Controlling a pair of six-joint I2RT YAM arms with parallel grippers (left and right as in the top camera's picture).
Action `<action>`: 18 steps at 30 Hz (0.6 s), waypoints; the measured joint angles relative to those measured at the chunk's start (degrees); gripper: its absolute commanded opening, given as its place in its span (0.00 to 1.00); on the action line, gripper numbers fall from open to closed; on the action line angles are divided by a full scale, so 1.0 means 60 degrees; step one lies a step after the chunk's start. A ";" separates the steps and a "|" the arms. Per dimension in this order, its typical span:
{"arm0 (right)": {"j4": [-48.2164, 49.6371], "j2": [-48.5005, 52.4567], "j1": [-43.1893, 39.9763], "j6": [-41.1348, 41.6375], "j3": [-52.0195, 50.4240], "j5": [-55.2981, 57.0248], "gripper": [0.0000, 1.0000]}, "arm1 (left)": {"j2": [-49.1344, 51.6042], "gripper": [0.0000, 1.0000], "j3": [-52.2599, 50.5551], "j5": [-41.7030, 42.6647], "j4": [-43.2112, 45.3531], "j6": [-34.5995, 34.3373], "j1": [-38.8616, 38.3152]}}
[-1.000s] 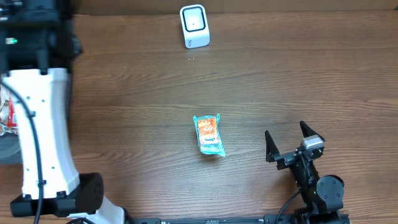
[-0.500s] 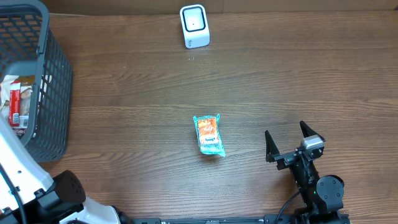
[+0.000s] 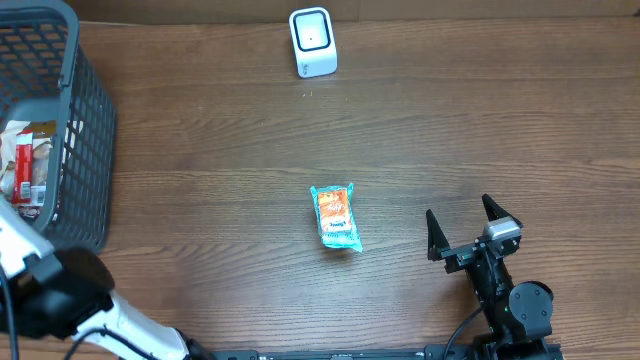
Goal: Scan the item barcode
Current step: 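Move the left gripper back into the grey basket, then grasp the clear bag with red strip in the basket, left gripper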
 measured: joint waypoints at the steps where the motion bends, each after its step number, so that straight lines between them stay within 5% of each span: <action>1: 0.0004 0.0004 0.0000 -0.0004 0.0000 0.0000 1.00 | 0.0211 1.00 0.0000 0.0033 -0.0004 0.0091 0.0000; 18: 0.0000 0.0004 0.0000 0.0000 0.0000 0.0000 1.00 | 0.3818 1.00 0.0000 0.0361 0.0710 0.1843 0.0044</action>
